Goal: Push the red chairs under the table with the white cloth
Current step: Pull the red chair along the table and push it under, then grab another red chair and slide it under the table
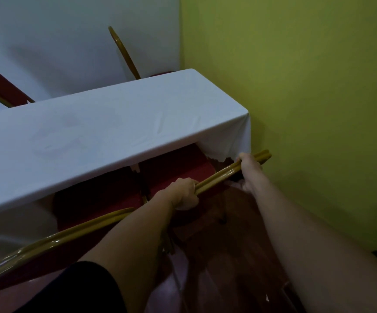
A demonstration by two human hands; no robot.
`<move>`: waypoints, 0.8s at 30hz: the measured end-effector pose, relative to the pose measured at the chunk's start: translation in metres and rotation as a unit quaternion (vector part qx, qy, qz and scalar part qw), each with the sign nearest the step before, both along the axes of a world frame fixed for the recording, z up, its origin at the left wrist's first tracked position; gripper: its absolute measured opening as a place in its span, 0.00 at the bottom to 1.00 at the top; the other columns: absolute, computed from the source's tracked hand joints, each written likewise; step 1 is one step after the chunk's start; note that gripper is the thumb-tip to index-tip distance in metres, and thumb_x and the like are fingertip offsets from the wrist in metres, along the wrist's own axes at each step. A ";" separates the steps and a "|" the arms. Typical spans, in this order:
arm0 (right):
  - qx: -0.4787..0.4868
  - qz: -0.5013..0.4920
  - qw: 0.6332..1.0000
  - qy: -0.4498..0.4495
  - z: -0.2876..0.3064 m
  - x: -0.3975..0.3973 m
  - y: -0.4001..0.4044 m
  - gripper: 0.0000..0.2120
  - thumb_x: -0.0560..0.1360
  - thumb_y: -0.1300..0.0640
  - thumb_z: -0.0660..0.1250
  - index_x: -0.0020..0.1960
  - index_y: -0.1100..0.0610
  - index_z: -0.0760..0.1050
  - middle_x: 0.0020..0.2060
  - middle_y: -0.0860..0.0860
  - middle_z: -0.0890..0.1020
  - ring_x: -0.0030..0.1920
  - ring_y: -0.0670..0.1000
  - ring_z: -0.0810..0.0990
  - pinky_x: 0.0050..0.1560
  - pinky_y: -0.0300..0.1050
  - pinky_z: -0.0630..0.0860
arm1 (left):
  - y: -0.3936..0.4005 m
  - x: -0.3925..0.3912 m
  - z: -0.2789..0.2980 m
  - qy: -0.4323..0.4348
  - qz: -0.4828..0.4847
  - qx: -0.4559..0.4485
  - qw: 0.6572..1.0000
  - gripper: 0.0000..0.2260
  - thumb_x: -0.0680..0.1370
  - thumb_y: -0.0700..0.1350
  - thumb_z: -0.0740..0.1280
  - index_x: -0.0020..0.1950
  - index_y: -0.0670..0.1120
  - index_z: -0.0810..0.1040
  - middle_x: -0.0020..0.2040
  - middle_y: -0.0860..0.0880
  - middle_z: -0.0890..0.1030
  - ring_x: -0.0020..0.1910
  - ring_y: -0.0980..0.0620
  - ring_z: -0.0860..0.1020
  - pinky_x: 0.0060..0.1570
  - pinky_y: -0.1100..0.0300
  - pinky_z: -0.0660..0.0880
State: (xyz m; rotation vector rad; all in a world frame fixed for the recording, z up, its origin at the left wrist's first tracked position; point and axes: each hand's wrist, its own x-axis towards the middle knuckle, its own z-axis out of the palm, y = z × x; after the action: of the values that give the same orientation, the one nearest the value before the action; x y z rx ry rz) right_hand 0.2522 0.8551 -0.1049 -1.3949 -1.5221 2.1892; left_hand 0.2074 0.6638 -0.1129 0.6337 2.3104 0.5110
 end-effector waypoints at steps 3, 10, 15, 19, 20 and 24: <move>0.133 -0.001 0.988 -0.073 0.006 0.012 -0.004 0.28 0.71 0.51 0.66 0.66 0.63 0.64 0.56 0.60 0.79 0.51 0.62 0.81 0.37 0.62 0.84 | -0.019 0.013 0.000 0.048 -0.005 0.024 0.999 0.15 0.76 0.46 0.68 0.63 0.50 0.77 0.50 0.49 0.80 0.46 0.50 0.80 0.50 0.51 0.81; 0.480 0.166 0.817 -0.273 0.052 0.019 -0.026 0.33 0.67 0.45 0.66 0.67 0.60 0.69 0.65 0.64 0.73 0.62 0.66 0.74 0.51 0.55 0.72 | -0.098 0.014 0.038 0.075 0.006 0.035 0.997 0.20 0.76 0.44 0.62 0.68 0.48 0.77 0.64 0.46 0.81 0.60 0.46 0.80 0.61 0.52 0.77; 0.515 0.280 0.768 -0.257 0.082 -0.012 -0.103 0.33 0.68 0.47 0.65 0.69 0.62 0.70 0.67 0.65 0.72 0.65 0.66 0.72 0.59 0.55 0.73 | -0.181 -0.007 0.079 0.088 0.041 0.044 0.994 0.20 0.75 0.43 0.62 0.66 0.49 0.79 0.63 0.48 0.81 0.61 0.49 0.78 0.60 0.60 0.72; 0.505 0.382 0.754 -0.175 0.097 -0.048 -0.202 0.23 0.70 0.48 0.63 0.61 0.59 0.72 0.59 0.59 0.76 0.54 0.59 0.77 0.44 0.48 0.73 | -0.272 -0.029 0.098 0.096 0.083 0.040 0.991 0.19 0.75 0.42 0.63 0.66 0.52 0.78 0.63 0.47 0.81 0.60 0.47 0.78 0.60 0.58 0.73; 0.505 0.402 0.747 -0.157 0.099 -0.060 -0.235 0.21 0.71 0.49 0.63 0.61 0.59 0.72 0.59 0.58 0.76 0.53 0.58 0.77 0.43 0.47 0.72 | -0.304 -0.036 0.102 0.101 0.095 0.036 0.990 0.19 0.75 0.43 0.63 0.66 0.52 0.78 0.63 0.47 0.81 0.61 0.47 0.78 0.61 0.57 0.73; 0.500 0.435 0.743 -0.091 0.102 -0.108 -0.371 0.19 0.71 0.53 0.62 0.62 0.55 0.71 0.60 0.56 0.76 0.52 0.56 0.75 0.47 0.47 0.71 | -0.439 -0.066 0.114 0.108 0.148 0.042 0.982 0.20 0.74 0.43 0.62 0.65 0.52 0.79 0.59 0.49 0.83 0.57 0.49 0.80 0.59 0.57 0.75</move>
State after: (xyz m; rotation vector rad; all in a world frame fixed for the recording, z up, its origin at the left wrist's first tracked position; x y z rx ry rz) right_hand 0.1445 0.4839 -0.0026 -0.5224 -3.1340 0.9062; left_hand 0.1410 0.2244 0.0015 0.3999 2.6192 0.7096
